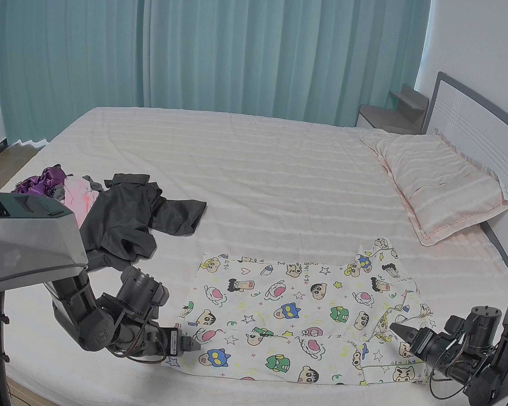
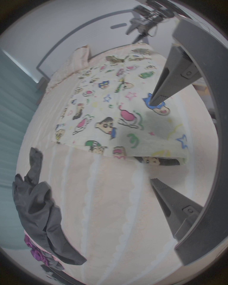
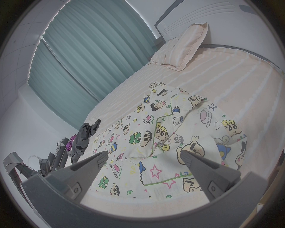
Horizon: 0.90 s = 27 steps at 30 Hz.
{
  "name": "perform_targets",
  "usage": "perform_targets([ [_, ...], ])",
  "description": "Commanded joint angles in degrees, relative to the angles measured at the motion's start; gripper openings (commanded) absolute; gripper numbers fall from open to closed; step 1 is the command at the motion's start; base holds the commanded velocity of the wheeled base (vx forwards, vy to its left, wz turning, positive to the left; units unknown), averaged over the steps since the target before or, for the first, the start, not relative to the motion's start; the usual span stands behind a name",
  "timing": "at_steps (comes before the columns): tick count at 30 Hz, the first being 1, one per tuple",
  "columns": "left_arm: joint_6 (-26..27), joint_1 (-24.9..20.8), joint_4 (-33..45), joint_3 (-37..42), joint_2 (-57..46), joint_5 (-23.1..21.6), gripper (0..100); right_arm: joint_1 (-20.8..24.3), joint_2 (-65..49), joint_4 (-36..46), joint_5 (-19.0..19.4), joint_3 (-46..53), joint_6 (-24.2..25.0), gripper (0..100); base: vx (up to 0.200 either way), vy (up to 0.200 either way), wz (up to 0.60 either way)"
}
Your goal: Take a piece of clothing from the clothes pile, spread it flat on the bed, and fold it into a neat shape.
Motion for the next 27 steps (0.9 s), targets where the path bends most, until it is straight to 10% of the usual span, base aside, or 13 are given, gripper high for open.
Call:
perform_targets([
  [1, -2.69, 1.24, -0.69, -2.24, -2.09, -0.23, 100, -0.12, -0.44, -0.93, -0.28, 0.02, -0.32, 100, 0.0, 0.0, 0.0],
  [27, -5.41, 0.36, -0.42, -10.41, 4.77, 0.03, 100, -7.15, 0.88, -0.85, -0.19, -2.53, -3.13, 100, 0.0, 0.0, 0.0],
])
